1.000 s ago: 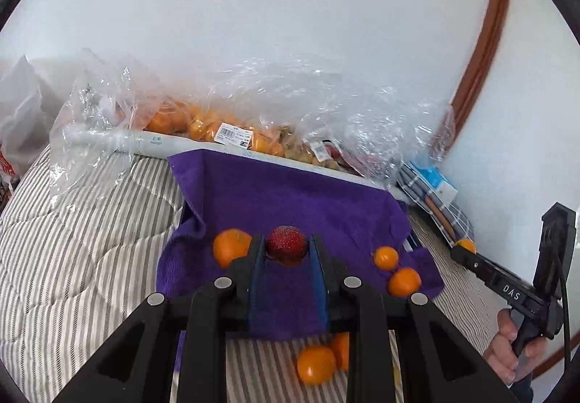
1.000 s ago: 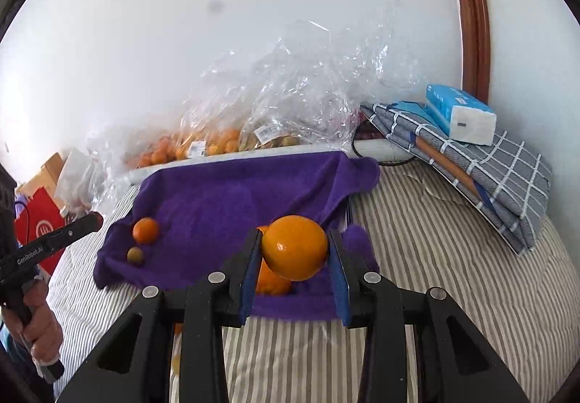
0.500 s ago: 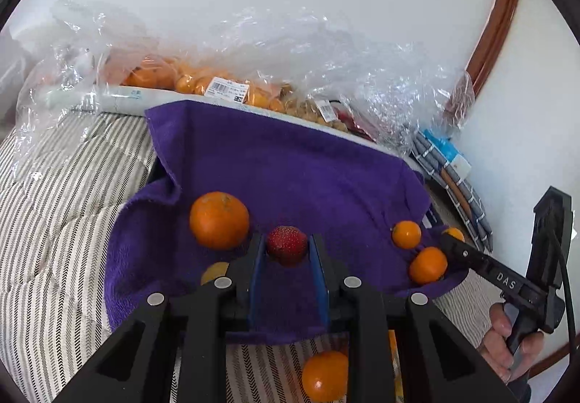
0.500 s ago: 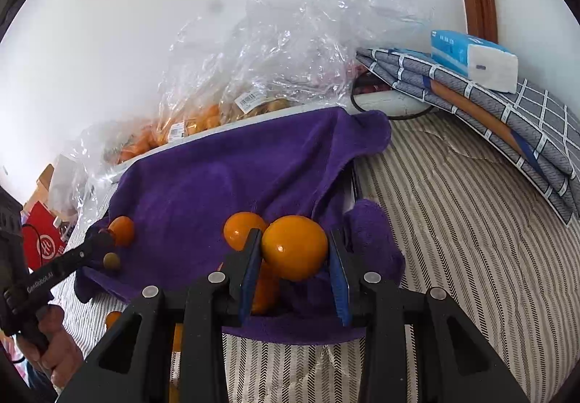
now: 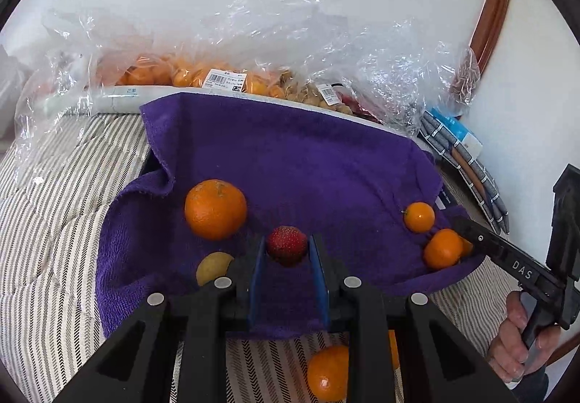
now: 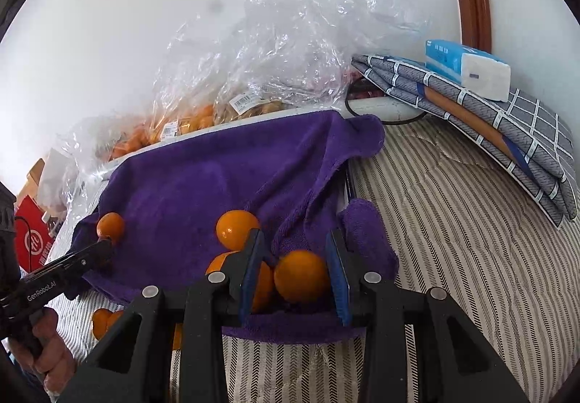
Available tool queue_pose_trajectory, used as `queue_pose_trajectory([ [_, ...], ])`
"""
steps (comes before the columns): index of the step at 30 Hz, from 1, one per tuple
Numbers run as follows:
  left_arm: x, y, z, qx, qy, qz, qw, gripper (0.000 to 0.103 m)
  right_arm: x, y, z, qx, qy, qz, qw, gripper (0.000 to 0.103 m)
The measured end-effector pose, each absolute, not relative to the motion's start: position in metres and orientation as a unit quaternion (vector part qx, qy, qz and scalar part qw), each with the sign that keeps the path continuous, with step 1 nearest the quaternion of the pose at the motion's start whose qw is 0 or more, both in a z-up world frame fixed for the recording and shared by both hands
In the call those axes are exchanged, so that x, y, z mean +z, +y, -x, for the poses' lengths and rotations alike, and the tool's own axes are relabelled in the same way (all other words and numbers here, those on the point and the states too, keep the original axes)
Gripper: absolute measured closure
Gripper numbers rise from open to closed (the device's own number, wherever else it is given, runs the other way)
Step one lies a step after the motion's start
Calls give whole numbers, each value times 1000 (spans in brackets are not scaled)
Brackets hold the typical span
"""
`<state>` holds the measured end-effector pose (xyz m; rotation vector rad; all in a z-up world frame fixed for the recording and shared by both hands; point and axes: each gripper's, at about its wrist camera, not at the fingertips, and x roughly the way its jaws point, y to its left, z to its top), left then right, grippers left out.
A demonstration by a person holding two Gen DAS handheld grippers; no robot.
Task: Organize fruits
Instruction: 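Carry the red fruit and the orange over onto the purple towel, then open the left tool releasing the red fruit while the right tool releases the orange, then grasp a yellow-green fruit with the right tool while the left tool grasps an orange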
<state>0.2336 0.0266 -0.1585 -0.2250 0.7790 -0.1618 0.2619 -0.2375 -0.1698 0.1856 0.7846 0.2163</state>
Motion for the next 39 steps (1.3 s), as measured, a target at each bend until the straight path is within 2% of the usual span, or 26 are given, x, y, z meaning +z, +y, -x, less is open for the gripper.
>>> queue_pose_trajectory([
  [5, -159, 26, -235, -81, 379, 107, 916, 79, -167, -240, -258, 102, 369, -92, 919, 52],
  [7, -158, 28, -236, -89, 380, 117, 913, 73, -165, -240, -256, 107, 363, -91, 921, 48],
  [9, -157, 29, -235, -92, 375, 123, 914, 61, -163, -239, -253, 108, 356, -87, 924, 41],
  [12, -153, 31, -231, -93, 359, 124, 920, 59, -158, -235, -249, 90, 337, -67, 935, 29],
  [13, -151, 32, -229, -94, 357, 126, 921, 58, -155, -235, -248, 86, 331, -63, 938, 28],
  [22, -145, 45, -226, -94, 342, 158, 921, 57, -137, -235, -217, 63, 346, -73, 933, 29],
  [25, -141, 50, -223, -91, 335, 163, 924, 57, -138, -224, -201, 79, 360, -66, 927, 39],
  [27, -138, 53, -217, -86, 325, 163, 928, 57, -142, -214, -193, 87, 375, -52, 921, 54],
  [29, -136, 55, -212, -79, 319, 159, 931, 57, -146, -207, -186, 103, 388, -52, 914, 59],
  [39, -137, 73, -157, -84, 300, 142, 939, 57, -170, -164, -149, 181, 427, -51, 884, 59],
])
